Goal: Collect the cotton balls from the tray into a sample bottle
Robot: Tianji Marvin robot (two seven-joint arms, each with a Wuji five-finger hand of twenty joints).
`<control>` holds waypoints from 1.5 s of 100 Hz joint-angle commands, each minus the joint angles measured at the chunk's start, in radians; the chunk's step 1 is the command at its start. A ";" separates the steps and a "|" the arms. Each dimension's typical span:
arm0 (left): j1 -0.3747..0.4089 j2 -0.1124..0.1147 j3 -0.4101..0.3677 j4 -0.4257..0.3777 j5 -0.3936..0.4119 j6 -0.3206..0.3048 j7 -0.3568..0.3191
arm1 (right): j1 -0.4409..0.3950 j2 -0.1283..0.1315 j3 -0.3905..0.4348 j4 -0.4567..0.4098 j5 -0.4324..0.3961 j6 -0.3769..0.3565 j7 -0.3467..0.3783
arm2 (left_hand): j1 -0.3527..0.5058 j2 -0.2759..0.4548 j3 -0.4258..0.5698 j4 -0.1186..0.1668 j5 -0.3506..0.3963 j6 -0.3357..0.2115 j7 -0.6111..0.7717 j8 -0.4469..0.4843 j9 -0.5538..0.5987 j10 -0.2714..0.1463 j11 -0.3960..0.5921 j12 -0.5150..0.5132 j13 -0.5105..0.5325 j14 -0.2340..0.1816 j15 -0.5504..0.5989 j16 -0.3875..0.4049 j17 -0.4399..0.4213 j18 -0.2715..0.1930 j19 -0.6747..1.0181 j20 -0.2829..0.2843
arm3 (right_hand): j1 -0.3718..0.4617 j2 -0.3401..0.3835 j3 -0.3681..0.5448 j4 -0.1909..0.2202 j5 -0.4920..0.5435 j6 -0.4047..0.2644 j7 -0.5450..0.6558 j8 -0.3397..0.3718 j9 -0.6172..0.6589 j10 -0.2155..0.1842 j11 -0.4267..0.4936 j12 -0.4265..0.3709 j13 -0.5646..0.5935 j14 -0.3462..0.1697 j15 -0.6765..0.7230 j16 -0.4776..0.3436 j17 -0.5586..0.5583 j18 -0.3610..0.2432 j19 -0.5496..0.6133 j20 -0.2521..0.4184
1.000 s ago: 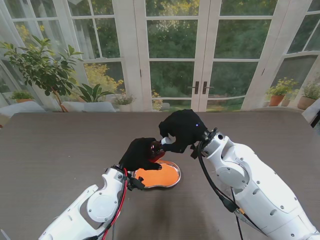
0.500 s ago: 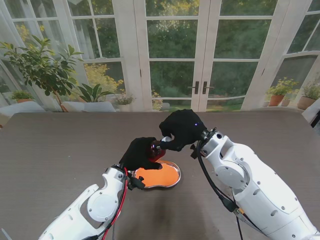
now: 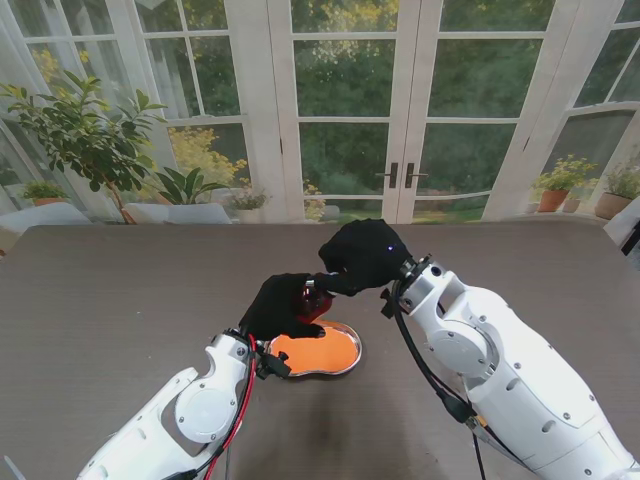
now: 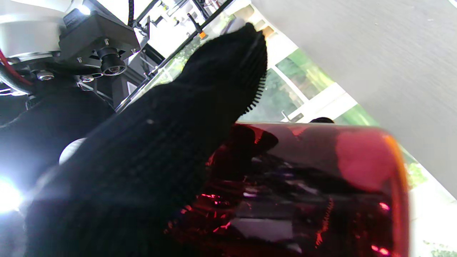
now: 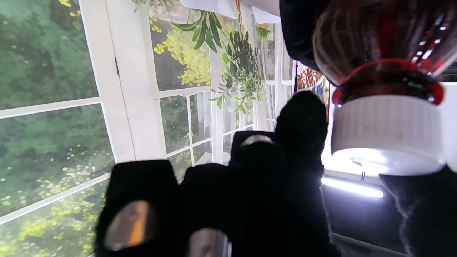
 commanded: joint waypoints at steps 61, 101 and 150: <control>0.010 -0.004 -0.004 -0.015 -0.002 0.007 -0.020 | -0.041 0.010 0.073 -0.045 0.017 -0.015 0.080 | 0.047 0.785 0.095 -0.017 0.079 -0.141 0.129 0.025 0.035 -0.008 0.003 0.014 0.038 0.074 0.022 0.005 0.002 -0.021 0.031 0.005 | -0.024 0.159 -0.365 0.098 -0.289 0.057 -0.510 -0.059 0.015 0.013 -0.376 -0.009 0.000 -0.057 -0.134 -0.104 -0.089 0.004 -0.031 0.006; 0.011 -0.004 -0.004 -0.018 -0.005 0.011 -0.024 | -0.048 0.005 0.127 -0.004 0.033 -0.158 0.031 | 0.047 0.785 0.095 -0.017 0.079 -0.141 0.128 0.026 0.034 -0.007 0.003 0.014 0.037 0.076 0.021 0.005 0.002 -0.021 0.031 0.005 | 0.130 -0.148 -0.360 0.105 -0.406 -0.021 -0.417 -0.041 -0.266 0.003 -0.397 -0.006 0.000 -0.046 -0.429 -0.224 -0.224 -0.044 -0.136 0.020; 0.010 -0.003 -0.002 -0.017 -0.005 0.013 -0.026 | -0.027 0.006 0.118 0.027 0.005 -0.223 0.005 | 0.047 0.784 0.095 -0.018 0.078 -0.143 0.129 0.026 0.035 -0.009 0.003 0.015 0.038 0.073 0.022 0.005 0.002 -0.021 0.031 0.005 | 0.497 -0.192 -0.602 0.091 -0.307 -0.116 -0.426 -0.122 -0.275 -0.001 -0.392 -0.020 0.002 -0.071 -0.438 -0.189 -0.210 -0.045 -0.162 0.021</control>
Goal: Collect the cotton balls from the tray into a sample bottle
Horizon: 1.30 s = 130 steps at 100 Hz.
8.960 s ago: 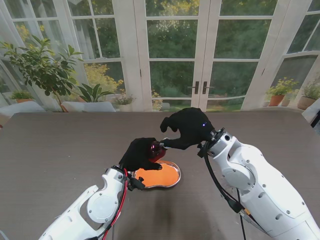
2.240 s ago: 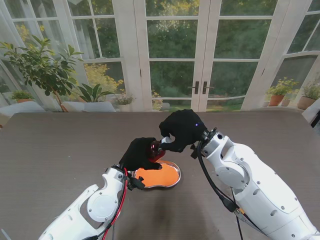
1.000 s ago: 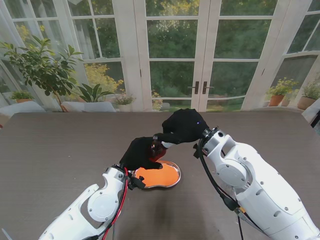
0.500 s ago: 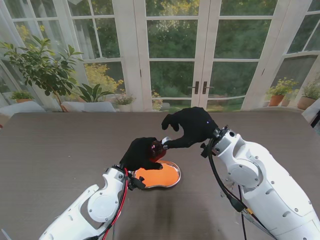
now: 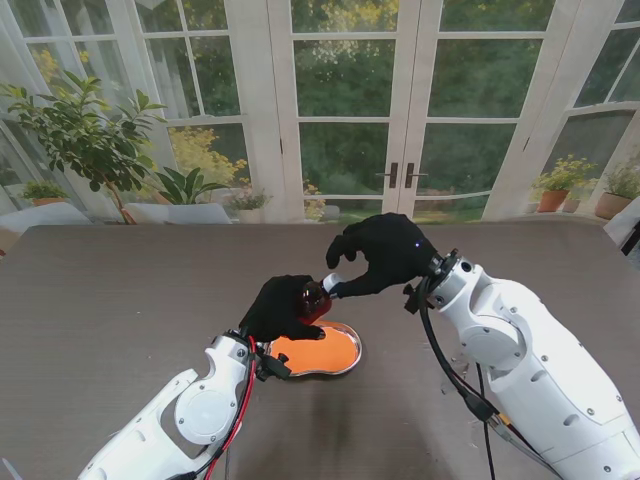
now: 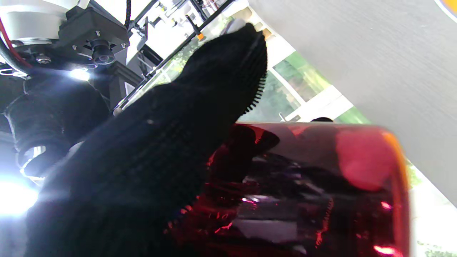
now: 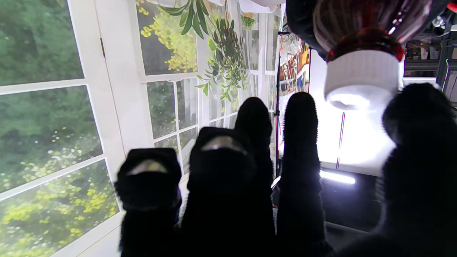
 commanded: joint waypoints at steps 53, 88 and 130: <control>0.003 -0.005 -0.001 -0.009 0.000 0.000 -0.018 | -0.017 0.001 0.020 -0.014 0.057 -0.039 0.080 | 0.046 0.784 0.096 -0.018 0.080 -0.142 0.129 0.025 0.035 -0.007 0.003 0.015 0.039 0.075 0.022 0.006 0.003 -0.022 0.032 0.005 | -0.205 0.005 0.181 0.048 -0.076 0.041 -0.088 -0.021 -0.013 0.001 0.003 0.008 0.015 -0.014 0.056 0.022 -0.003 -0.015 0.011 0.042; 0.001 -0.005 0.000 -0.007 0.000 -0.003 -0.018 | -0.007 -0.004 -0.005 0.004 0.033 -0.046 0.039 | 0.046 0.784 0.096 -0.018 0.080 -0.142 0.129 0.025 0.035 -0.008 0.003 0.015 0.038 0.075 0.021 0.005 0.003 -0.022 0.032 0.005 | 0.066 -0.319 0.214 0.024 0.009 -0.010 -0.002 -0.062 0.034 -0.009 0.010 0.006 0.016 -0.026 0.115 0.044 0.032 -0.011 0.024 0.038; 0.001 -0.005 0.000 -0.007 0.000 -0.003 -0.017 | 0.003 -0.012 -0.026 0.017 0.035 -0.034 0.003 | 0.046 0.784 0.095 -0.018 0.080 -0.141 0.129 0.025 0.034 -0.007 0.003 0.015 0.037 0.075 0.021 0.005 0.001 -0.021 0.031 0.005 | -0.210 -0.688 0.979 -0.128 0.139 0.001 0.036 0.005 0.140 -0.018 0.030 0.017 0.016 -0.030 0.215 0.079 0.088 0.000 0.065 0.035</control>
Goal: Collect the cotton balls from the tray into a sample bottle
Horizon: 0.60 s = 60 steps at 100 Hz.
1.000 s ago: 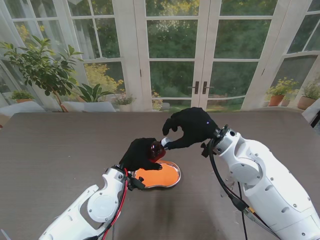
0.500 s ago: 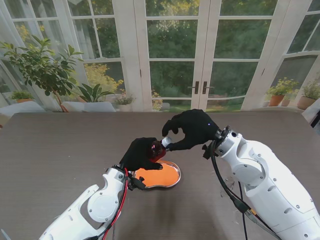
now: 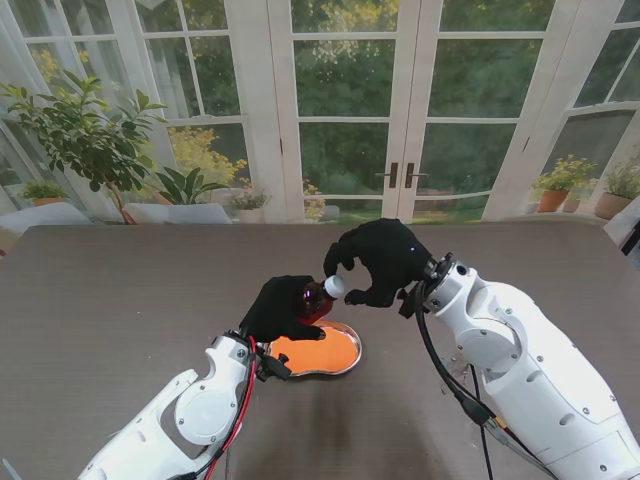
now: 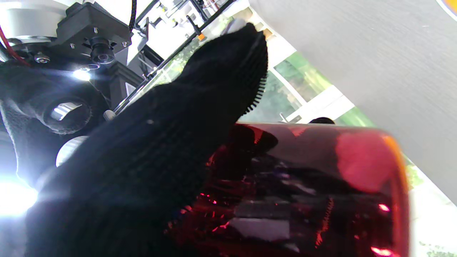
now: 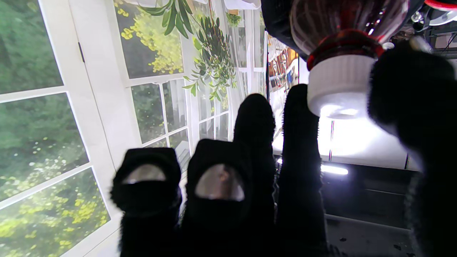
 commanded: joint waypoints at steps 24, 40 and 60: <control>0.003 -0.005 -0.003 -0.007 -0.002 -0.001 -0.017 | 0.003 -0.011 -0.021 0.005 0.008 -0.002 -0.006 | 0.046 0.783 0.092 -0.018 0.079 -0.139 0.128 0.025 0.035 -0.007 0.003 0.015 0.038 0.074 0.021 0.005 0.001 -0.021 0.031 0.005 | -0.031 -0.009 0.075 -0.028 0.040 -0.003 0.024 0.037 0.063 -0.009 0.009 0.019 0.016 -0.026 0.069 0.026 0.035 0.009 0.065 0.019; 0.007 -0.003 -0.007 -0.011 -0.001 0.001 -0.019 | 0.004 -0.014 -0.030 0.005 0.019 -0.002 -0.010 | 0.046 0.783 0.093 -0.019 0.080 -0.141 0.129 0.026 0.035 -0.007 0.003 0.015 0.038 0.074 0.022 0.005 0.001 -0.021 0.031 0.005 | -0.030 0.000 0.073 -0.027 0.053 -0.003 0.027 0.042 0.084 -0.006 0.010 0.023 0.015 -0.028 0.088 0.033 0.043 0.017 0.073 0.019; 0.008 -0.001 -0.008 -0.014 -0.005 0.004 -0.029 | 0.005 -0.016 -0.038 0.006 0.036 0.000 -0.003 | 0.046 0.782 0.094 -0.019 0.081 -0.140 0.129 0.025 0.036 -0.007 0.003 0.015 0.038 0.074 0.021 0.005 0.001 -0.021 0.031 0.005 | -0.047 0.035 0.059 -0.026 0.088 0.009 0.041 0.051 0.125 -0.004 0.015 0.028 0.015 -0.020 0.128 0.047 0.061 0.030 0.091 0.021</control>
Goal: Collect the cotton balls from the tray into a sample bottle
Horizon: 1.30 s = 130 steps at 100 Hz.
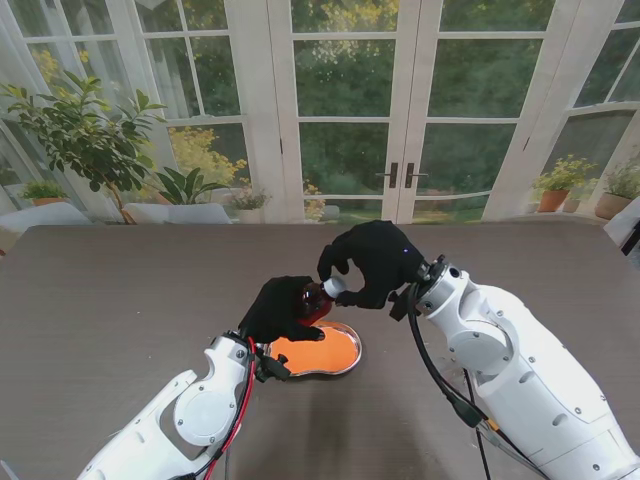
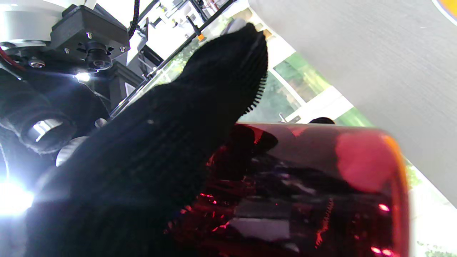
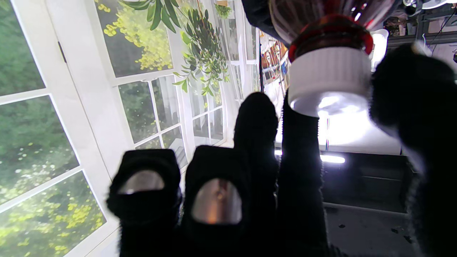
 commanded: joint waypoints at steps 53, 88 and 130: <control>-0.003 -0.001 -0.004 -0.018 0.006 0.002 -0.021 | 0.004 -0.008 -0.020 0.002 -0.018 0.056 -0.012 | 0.046 0.784 0.093 -0.018 0.079 -0.140 0.129 0.025 0.034 -0.007 0.003 0.015 0.038 0.074 0.021 0.005 0.002 -0.023 0.031 0.004 | -0.005 0.145 0.011 -0.199 0.125 0.121 0.279 -0.171 0.191 0.009 0.049 0.032 0.006 -0.038 0.167 0.068 0.126 0.068 0.116 -0.004; -0.005 -0.002 -0.002 -0.017 0.003 -0.001 -0.020 | 0.020 -0.004 -0.038 -0.007 -0.026 0.123 0.015 | 0.046 0.784 0.093 -0.018 0.079 -0.139 0.129 0.025 0.034 -0.007 0.002 0.015 0.038 0.074 0.021 0.005 0.001 -0.021 0.030 0.004 | -0.172 0.448 -0.126 0.007 0.232 0.150 0.211 0.090 0.196 0.026 0.203 0.007 0.005 -0.020 0.223 0.090 0.142 0.064 0.162 -0.005; -0.003 -0.001 -0.003 -0.020 0.000 0.002 -0.025 | 0.019 0.004 -0.039 -0.024 -0.069 0.184 0.025 | 0.045 0.781 0.096 -0.018 0.081 -0.138 0.128 0.024 0.036 -0.007 0.003 0.015 0.039 0.073 0.022 0.005 0.002 -0.022 0.031 0.004 | -0.248 0.823 -0.424 0.075 0.126 0.131 0.063 0.003 0.188 0.028 0.066 -0.046 0.004 0.000 0.150 0.051 0.089 0.055 0.114 -0.001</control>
